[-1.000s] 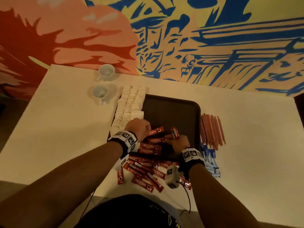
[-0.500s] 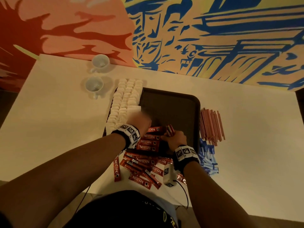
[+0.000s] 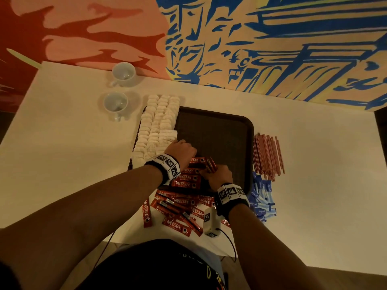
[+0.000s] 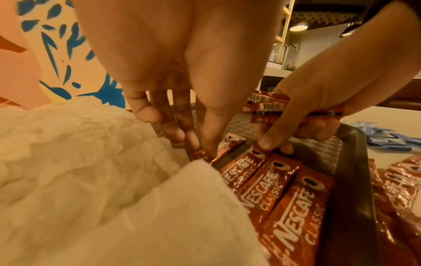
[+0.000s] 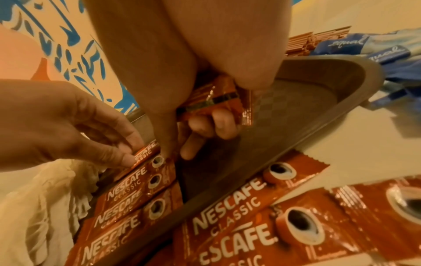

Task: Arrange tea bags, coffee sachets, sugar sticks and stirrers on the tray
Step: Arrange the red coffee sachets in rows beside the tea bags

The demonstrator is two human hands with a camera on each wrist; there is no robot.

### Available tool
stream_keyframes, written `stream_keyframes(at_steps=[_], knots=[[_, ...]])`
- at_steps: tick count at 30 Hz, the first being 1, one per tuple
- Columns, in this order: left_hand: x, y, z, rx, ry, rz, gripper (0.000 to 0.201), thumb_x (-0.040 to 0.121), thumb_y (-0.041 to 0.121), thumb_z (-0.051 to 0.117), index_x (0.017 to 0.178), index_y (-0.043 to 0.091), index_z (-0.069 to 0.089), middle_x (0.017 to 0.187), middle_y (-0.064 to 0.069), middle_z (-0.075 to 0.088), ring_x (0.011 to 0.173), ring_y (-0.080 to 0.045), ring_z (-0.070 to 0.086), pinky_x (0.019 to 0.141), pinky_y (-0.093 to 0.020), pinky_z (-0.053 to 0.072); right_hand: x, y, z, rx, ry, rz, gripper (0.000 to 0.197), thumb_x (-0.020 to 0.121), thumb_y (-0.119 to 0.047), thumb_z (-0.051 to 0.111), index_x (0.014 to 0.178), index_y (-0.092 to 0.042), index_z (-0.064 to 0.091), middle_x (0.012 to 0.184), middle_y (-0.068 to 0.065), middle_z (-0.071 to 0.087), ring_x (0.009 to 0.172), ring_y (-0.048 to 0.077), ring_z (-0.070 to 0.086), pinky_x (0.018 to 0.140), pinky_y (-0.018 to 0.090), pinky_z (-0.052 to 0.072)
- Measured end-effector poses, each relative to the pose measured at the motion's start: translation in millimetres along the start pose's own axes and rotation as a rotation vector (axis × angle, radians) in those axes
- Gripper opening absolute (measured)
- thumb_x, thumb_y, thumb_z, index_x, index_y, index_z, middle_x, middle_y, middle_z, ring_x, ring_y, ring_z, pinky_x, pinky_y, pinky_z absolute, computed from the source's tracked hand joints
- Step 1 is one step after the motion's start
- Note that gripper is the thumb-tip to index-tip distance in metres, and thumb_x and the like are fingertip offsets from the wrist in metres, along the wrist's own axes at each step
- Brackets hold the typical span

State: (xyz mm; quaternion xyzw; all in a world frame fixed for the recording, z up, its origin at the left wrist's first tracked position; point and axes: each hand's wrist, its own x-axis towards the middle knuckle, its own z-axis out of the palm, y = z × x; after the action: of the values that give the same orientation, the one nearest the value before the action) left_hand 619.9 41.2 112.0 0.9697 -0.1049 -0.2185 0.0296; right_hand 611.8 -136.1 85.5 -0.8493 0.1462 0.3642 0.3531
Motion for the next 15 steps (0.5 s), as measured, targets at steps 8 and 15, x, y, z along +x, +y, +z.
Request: stream_keyframes(at_steps=[8,15], knots=[[-3,-10,-3,0.035,-0.054,-0.011,0.029,0.095,0.006,0.051,0.115,0.020,0.067,0.115,-0.005,0.068,0.114,-0.026,0.055,0.101,-0.039,0.042,5,1,-3,0.053,0.027,0.011,0.030,0.090,-0.035,0.075,0.112,-0.014,0.071,0.100,0.005,0.071,0.088,0.020,0.068,0.080,0.036,0.059],[-5,-14,0,0.015,-0.053,0.002,0.032,0.094,0.005,0.054,0.118,0.022,0.067,0.115,-0.005,0.069,0.117,-0.026,0.052,0.102,-0.039,0.040,4,-7,4,0.056,0.036,-0.016,0.034,0.088,-0.034,0.076,0.117,-0.017,0.070,0.103,0.003,0.072,0.091,0.021,0.069,0.085,0.041,0.060]])
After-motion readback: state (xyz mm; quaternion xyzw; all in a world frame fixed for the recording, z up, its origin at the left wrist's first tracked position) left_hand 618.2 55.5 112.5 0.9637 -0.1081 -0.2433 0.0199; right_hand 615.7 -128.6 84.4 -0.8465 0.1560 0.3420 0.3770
